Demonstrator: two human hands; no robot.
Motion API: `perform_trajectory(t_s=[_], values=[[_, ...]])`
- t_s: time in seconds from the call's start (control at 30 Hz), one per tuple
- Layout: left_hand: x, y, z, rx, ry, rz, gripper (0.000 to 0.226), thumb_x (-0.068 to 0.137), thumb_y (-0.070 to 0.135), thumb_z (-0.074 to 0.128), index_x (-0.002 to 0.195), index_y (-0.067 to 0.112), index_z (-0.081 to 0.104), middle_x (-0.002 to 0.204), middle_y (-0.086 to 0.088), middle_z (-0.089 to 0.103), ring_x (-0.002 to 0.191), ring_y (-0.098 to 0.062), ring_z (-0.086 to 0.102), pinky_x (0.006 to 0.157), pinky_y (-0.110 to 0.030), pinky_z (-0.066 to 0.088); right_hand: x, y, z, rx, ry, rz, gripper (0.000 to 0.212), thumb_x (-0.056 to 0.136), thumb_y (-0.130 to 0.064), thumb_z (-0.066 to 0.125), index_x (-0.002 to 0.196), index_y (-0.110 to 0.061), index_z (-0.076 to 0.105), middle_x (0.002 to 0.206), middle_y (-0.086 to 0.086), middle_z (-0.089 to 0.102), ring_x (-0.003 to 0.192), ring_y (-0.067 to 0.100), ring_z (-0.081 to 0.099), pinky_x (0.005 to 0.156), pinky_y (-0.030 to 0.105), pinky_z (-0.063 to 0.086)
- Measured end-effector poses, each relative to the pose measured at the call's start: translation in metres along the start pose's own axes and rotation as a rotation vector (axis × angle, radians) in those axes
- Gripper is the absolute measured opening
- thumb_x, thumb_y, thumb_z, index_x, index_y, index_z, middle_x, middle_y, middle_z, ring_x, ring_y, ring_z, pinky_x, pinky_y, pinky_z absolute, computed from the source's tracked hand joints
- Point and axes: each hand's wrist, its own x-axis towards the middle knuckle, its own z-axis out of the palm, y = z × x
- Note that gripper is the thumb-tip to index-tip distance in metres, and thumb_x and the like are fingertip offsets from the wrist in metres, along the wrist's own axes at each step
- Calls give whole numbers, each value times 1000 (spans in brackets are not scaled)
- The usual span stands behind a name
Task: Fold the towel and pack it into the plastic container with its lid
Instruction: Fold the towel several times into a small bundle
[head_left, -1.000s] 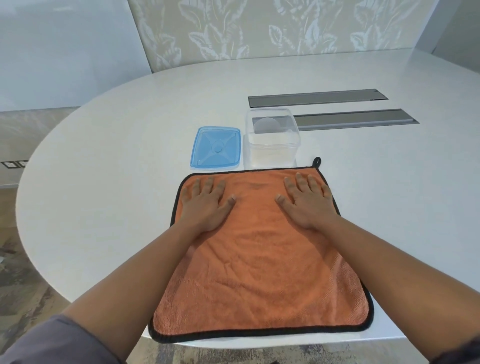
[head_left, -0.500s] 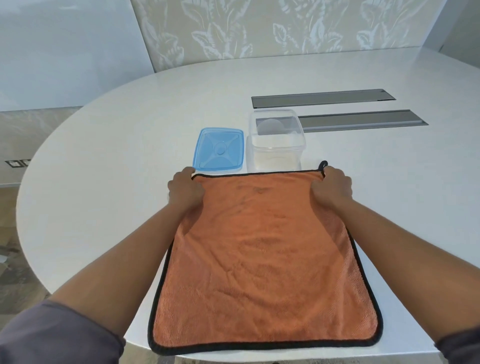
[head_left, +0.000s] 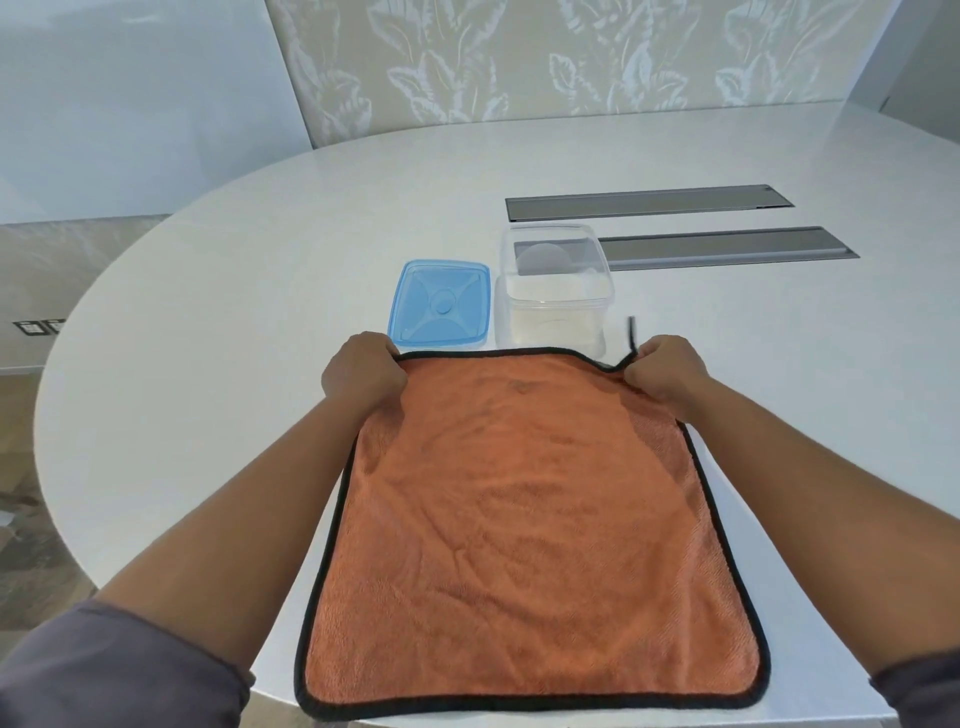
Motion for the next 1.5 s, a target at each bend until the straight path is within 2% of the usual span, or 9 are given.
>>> perform_trajectory(t_s=[0.3,0.43,0.67,0.8,0.93,1.03,1.23,1.4,1.5], values=[[-4,2,-13,-430,-86,-112,36,78,-12,59,107,9,54,88,-7,61,71,-19,61,54,-29,45,-13,-14,-16,188,150,-50,16,81,-5,51,85,-21,48,84,4,58,70,24,58,61,32,44],[-6,-2,-14,-703,54,-33,20,90,9,59,108,18,56,98,-7,66,75,-25,72,78,-42,63,-19,-21,-22,557,102,20,19,83,-5,51,85,-21,41,85,9,57,68,28,64,56,32,47],[-18,4,-25,-766,303,168,8,95,8,56,95,16,55,84,10,57,73,-4,53,60,-6,41,-39,-33,-34,651,142,-156,27,77,-4,53,76,-26,37,73,3,42,62,17,38,55,30,33],[-27,-4,-23,-897,375,170,11,84,4,57,86,15,58,82,3,61,70,-8,54,66,-18,47,-48,-25,-32,732,138,-166,30,77,1,56,74,-24,40,80,6,57,73,17,53,67,31,42],[-43,-13,-11,-1063,370,163,13,90,17,66,89,11,55,78,-7,55,70,-14,49,64,-25,44,-53,-5,-36,800,76,-145,24,70,-1,57,66,-21,43,64,-1,45,65,19,45,67,36,46],[-52,-12,-4,-1169,363,49,25,99,38,61,93,14,56,70,-15,66,64,-13,60,66,-22,51,-58,10,-33,1036,-71,-67,10,79,-16,65,76,-15,56,76,5,61,77,21,59,74,34,52],[-57,-14,5,-1067,248,-148,28,89,16,66,114,18,54,79,-4,62,70,-15,57,70,-30,47,-63,24,-26,1067,-86,139,49,90,-54,62,63,-13,55,79,9,69,74,22,66,76,37,55],[-63,-20,7,-1011,200,-249,55,77,9,81,119,18,46,93,1,54,87,-18,59,67,-26,48,-56,22,-24,825,-19,206,29,79,-15,86,97,3,71,113,22,73,92,31,70,86,52,60],[-62,-21,8,-1120,70,-408,71,73,7,88,124,18,40,110,-5,51,99,-22,59,83,-41,59,-60,18,-25,876,-94,304,24,77,-7,86,97,-1,75,110,20,74,86,31,71,78,48,63]])
